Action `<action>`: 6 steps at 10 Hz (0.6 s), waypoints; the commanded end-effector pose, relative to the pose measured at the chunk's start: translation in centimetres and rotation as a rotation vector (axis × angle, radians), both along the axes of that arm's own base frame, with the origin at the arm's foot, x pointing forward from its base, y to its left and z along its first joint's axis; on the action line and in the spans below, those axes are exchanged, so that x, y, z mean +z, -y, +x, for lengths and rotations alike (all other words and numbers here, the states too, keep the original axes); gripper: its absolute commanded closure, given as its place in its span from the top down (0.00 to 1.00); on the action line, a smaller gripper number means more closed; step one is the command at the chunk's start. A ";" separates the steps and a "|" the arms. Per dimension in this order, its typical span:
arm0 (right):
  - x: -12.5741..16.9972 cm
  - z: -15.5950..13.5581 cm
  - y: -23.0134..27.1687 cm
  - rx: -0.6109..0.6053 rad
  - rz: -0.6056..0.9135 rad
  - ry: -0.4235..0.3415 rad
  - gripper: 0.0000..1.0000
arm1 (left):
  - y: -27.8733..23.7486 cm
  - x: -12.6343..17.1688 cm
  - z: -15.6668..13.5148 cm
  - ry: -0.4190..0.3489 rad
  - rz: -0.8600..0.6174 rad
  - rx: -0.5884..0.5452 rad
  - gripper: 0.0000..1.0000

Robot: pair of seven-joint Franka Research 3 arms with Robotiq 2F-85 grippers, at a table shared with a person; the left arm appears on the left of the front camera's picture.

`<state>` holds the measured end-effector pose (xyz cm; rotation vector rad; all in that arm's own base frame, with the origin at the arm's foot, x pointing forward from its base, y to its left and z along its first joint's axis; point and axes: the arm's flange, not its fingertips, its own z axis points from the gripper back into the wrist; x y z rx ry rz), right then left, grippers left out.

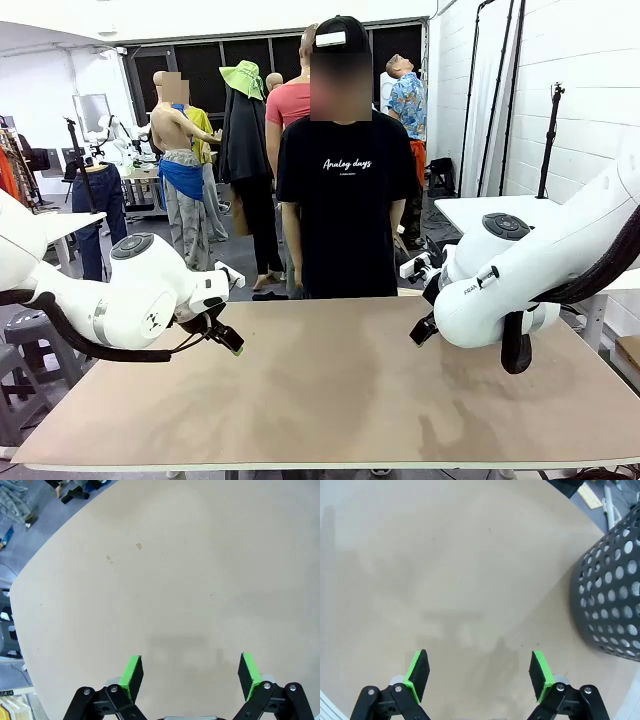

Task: Fold the training pants.
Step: Grab both ends of the Training pants handed by a person.

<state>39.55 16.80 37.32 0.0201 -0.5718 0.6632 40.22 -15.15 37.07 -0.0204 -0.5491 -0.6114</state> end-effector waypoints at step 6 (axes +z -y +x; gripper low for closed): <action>2.3 -0.6 1.1 0.018 0.014 -0.014 1.00 | -0.2 2.2 -0.8 0.010 -0.010 0.016 1.00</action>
